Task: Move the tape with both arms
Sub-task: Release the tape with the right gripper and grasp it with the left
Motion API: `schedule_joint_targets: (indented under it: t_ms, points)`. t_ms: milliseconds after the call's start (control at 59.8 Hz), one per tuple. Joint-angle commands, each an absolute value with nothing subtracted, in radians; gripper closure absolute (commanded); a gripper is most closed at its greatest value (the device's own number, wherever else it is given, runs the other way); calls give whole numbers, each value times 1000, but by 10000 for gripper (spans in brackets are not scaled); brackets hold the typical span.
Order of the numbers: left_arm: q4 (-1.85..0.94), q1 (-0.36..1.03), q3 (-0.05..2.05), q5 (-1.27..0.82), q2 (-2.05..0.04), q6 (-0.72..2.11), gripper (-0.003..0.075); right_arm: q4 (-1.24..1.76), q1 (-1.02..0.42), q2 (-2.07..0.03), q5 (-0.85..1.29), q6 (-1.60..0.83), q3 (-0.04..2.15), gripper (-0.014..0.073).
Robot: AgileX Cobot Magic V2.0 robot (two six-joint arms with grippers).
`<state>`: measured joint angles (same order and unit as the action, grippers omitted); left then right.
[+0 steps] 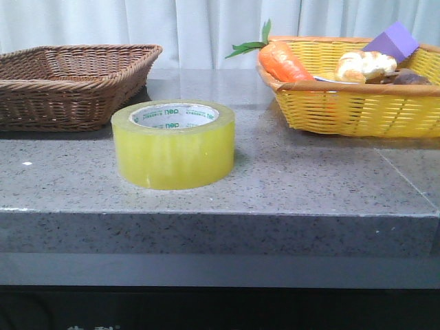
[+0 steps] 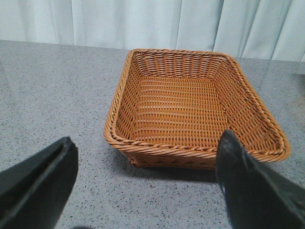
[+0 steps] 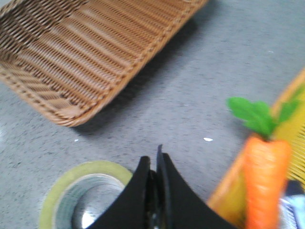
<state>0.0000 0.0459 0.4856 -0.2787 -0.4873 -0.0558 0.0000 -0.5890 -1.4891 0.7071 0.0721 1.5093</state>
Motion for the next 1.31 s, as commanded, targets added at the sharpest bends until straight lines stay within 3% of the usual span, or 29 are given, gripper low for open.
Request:
schedule_joint_targets:
  t_ms: [0, 251, 485, 1021, 1288]
  points:
    - [0, 43, 522, -200, -496, -64, 134, 0, -518, -1410, 690, 90, 1543, 636]
    - [0, 43, 522, -200, -496, -64, 134, 0, -280, -1264, 727, 101, 1439, 636]
    - [0, 43, 522, -200, -496, -64, 134, 18, -113, -1033, 634, 115, 1158, 636]
    - [0, 43, 522, -200, -496, -64, 134, 98, -112, -305, 325, 111, 453, 636]
    - [-19, 60, 522, -207, -500, -33, 134, 40, -112, -156, 297, 111, 374, 636]
